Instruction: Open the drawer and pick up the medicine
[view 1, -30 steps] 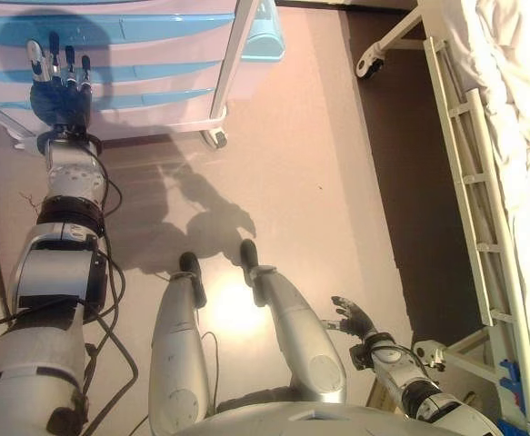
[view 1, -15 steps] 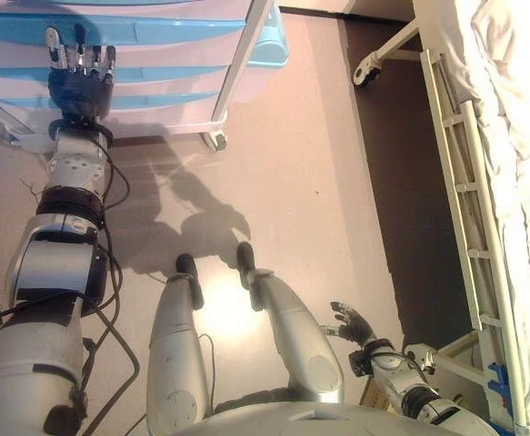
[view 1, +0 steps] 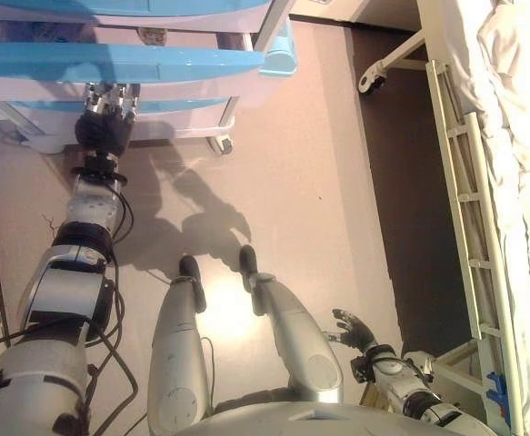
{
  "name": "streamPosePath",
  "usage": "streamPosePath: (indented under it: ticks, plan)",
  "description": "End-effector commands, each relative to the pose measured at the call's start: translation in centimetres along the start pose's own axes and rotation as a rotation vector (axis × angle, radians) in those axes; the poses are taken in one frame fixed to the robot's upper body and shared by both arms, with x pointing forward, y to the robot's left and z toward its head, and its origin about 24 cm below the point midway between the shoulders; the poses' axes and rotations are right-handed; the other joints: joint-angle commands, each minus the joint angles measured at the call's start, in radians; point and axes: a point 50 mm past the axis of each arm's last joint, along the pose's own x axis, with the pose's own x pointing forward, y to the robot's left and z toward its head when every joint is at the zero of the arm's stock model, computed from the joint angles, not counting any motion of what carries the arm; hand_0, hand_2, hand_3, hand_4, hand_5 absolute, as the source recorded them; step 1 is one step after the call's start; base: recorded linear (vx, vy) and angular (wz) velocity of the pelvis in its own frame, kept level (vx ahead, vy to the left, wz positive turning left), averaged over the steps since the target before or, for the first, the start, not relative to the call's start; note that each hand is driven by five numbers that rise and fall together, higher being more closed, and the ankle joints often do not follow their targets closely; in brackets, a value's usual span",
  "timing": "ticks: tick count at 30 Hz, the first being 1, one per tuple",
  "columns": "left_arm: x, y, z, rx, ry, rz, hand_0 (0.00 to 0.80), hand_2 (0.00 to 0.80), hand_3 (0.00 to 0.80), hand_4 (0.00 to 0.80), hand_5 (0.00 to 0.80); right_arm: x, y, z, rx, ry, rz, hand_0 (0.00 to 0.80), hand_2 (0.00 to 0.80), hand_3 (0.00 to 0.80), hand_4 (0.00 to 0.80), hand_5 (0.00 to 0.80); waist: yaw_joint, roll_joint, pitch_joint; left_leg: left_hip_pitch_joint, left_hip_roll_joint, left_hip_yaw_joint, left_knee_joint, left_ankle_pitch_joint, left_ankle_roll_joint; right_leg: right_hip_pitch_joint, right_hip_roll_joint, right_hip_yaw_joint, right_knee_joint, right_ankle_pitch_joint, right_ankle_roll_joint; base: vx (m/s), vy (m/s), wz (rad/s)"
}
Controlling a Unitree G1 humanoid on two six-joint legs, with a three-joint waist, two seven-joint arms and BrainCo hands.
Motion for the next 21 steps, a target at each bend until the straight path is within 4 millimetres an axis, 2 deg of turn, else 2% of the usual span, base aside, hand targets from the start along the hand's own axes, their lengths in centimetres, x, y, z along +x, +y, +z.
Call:
streamPosePath:
  ticks: [1, 2, 3, 4, 7, 8, 9, 10, 12, 14, 16, 17, 18, 19, 21]
  plan:
    - [5.6, -22.2, -2.5, -0.002, 0.103, -1.384, 0.8, 0.8, 0.8, 0.8, 0.8, -0.4, 1.6, -0.4, -0.105, 0.006, 0.118, 0.0, 0.0, 0.0, 0.0, 0.0, 0.009, -0.019, -0.03, 0.028, -0.059, -0.025, -0.005, -0.114, -0.001, 0.09, 0.041, -0.027, -0.129, 0.091, -0.031, -0.051, -0.014, 0.08]
    - [5.2, -22.4, -2.9, -0.01, 0.108, -1.408, 0.8, 0.8, 0.8, 0.8, 0.8, -0.3, 1.6, -0.2, -0.108, 0.002, 0.117, 0.0, 0.0, 0.0, 0.0, 0.0, 0.013, -0.018, -0.03, 0.033, -0.059, -0.026, -0.013, -0.11, -0.003, 0.098, 0.042, -0.028, -0.134, 0.088, -0.033, -0.174, -0.063, 0.08]
    - [4.5, -22.5, -3.8, -0.014, 0.132, -1.443, 0.8, 0.8, 0.8, 0.8, 0.8, -0.2, 1.6, 0.2, -0.11, -0.008, 0.116, 0.0, 0.0, 0.0, 0.0, 0.0, 0.016, -0.025, -0.025, 0.026, -0.058, -0.017, -0.025, -0.07, -0.007, 0.101, 0.04, -0.03, -0.143, 0.103, -0.041, -0.168, -0.061, 0.08]
    - [4.0, -22.6, -4.3, -0.021, 0.144, -1.449, 0.8, 0.8, 0.8, 0.8, 0.8, -0.1, 1.6, 0.4, -0.108, -0.011, 0.114, 0.0, 0.0, 0.0, 0.0, 0.0, 0.021, -0.025, -0.026, 0.03, -0.058, -0.019, -0.033, -0.064, -0.01, 0.11, 0.042, -0.031, -0.147, 0.1, -0.044, -0.195, -0.07, 0.14]
    - [2.3, -21.2, -5.7, -0.079, 0.187, -1.401, 0.8, 0.8, 0.8, 0.8, 0.8, 0.2, 1.5, 1.4, -0.112, -0.034, 0.102, 0.0, 0.0, 0.0, 0.0, 0.0, 0.045, -0.017, -0.027, 0.047, -0.055, -0.029, -0.06, -0.044, -0.023, 0.139, 0.051, -0.037, -0.151, 0.082, -0.06, -0.114, -0.03, 0.13]
    - [1.0, -19.8, -6.6, -0.152, 0.2, -1.357, 0.8, 0.8, 0.8, 0.8, 0.8, 0.4, 1.4, 1.9, -0.112, -0.042, 0.089, 0.0, 0.0, 0.0, 0.0, 0.0, 0.06, -0.01, -0.027, 0.055, -0.056, -0.039, -0.074, -0.034, -0.032, 0.153, 0.056, -0.039, -0.151, 0.069, -0.069, -0.126, -0.024, 0.03]
    - [0.8, -19.6, -6.7, -0.159, 0.202, -1.351, 0.8, 0.8, 0.8, 0.8, 0.8, 0.4, 1.4, 1.8, -0.114, -0.041, 0.088, 0.0, 0.0, 0.0, 0.0, 0.0, 0.06, -0.009, -0.028, 0.057, -0.056, -0.04, -0.076, -0.033, -0.033, 0.155, 0.056, -0.039, -0.152, 0.068, -0.07, -0.181, -0.021, 0.03]
    - [-1.0, -17.6, -8.0, -0.257, 0.215, -1.261, 0.8, 0.8, 0.8, 0.8, 0.8, 0.6, 1.1, 2.5, -0.138, -0.056, 0.072, 0.0, 0.0, 0.0, 0.0, 0.0, 0.084, 0.004, -0.026, 0.068, -0.057, -0.056, -0.097, -0.018, -0.044, 0.169, 0.062, -0.047, -0.141, 0.047, -0.084, -0.156, -0.02, 0.07]
    - [-3.4, -15.2, -9.9, -0.353, 0.242, -1.091, 0.8, 0.8, 0.8, 0.8, 0.8, 0.9, 0.7, 3.1, -0.145, -0.065, 0.047, 0.0, 0.0, 0.0, 0.0, 0.0, 0.114, 0.019, -0.022, 0.094, -0.057, -0.077, -0.134, 0.007, -0.061, 0.193, 0.064, -0.064, -0.136, 0.029, -0.097, -0.134, -0.049, 0.05]
    - [-7.3, -11.6, -11.8, -0.464, 0.236, -0.912, 0.8, 0.8, 0.8, 0.8, 0.8, 1.1, 0.2, 3.8, -0.124, -0.074, 0.014, 0.0, 0.0, 0.0, 0.0, 0.0, 0.157, 0.033, -0.023, 0.133, -0.056, -0.104, -0.181, 0.035, -0.079, 0.22, 0.057, -0.1, -0.125, 0.007, -0.103, -0.061, -0.097, 0.19]
    - [-10.8, -8.8, -12.7, -0.537, 0.211, -0.78, 0.8, 0.8, 0.8, 0.8, 0.8, 1.1, -0.6, 4.2, -0.113, -0.086, -0.01, 0.0, 0.0, 0.0, 0.0, 0.0, 0.19, 0.042, -0.024, 0.158, -0.053, -0.132, -0.205, 0.053, -0.092, 0.244, 0.051, -0.13, -0.114, -0.012, -0.11, -0.057, -0.121, 0.36]
    - [-11.2, -8.3, -12.7, -0.54, 0.205, -0.75, 0.8, 0.8, 0.8, 0.8, 0.8, 1.1, -0.7, 4.3, -0.116, -0.091, -0.014, 0.0, 0.0, 0.0, 0.0, 0.0, 0.194, 0.042, -0.027, 0.16, -0.054, -0.137, -0.212, 0.061, -0.095, 0.245, 0.049, -0.135, -0.115, -0.011, -0.112, -0.016, -0.132, 0.34]
    - [-13.7, -6.0, -12.5, -0.583, 0.183, -0.665, 0.8, 0.8, 0.8, 0.8, 0.8, 1.1, -1.4, 4.2, -0.108, -0.083, -0.033, 0.0, 0.0, 0.0, 0.0, 0.0, 0.214, 0.049, -0.031, 0.182, -0.048, -0.152, -0.228, 0.07, -0.106, 0.268, 0.044, -0.154, -0.113, -0.023, -0.118, -0.001, -0.104, 0.36]
    - [-14.7, -5.1, -12.4, -0.592, 0.177, -0.617, 0.8, 0.8, 0.8, 0.8, 0.8, 1.0, -1.8, 4.1, -0.105, -0.08, -0.041, 0.0, 0.0, 0.0, 0.0, 0.0, 0.221, 0.053, -0.032, 0.192, -0.048, -0.159, -0.234, 0.075, -0.111, 0.281, 0.042, -0.162, -0.113, -0.027, -0.12, 0.037, -0.092, 0.39]
    - [-18.3, -2.3, -12.0, -0.598, 0.168, -0.445, 0.8, 0.8, 0.8, 0.8, 0.8, 0.8, -2.7, 3.8, -0.112, -0.057, -0.061, 0.0, 0.0, 0.0, 0.0, 0.0, 0.237, 0.069, -0.04, 0.234, -0.036, -0.161, -0.263, 0.091, -0.125, 0.327, 0.037, -0.179, -0.118, -0.039, -0.125, 0.058, -0.056, 0.33]
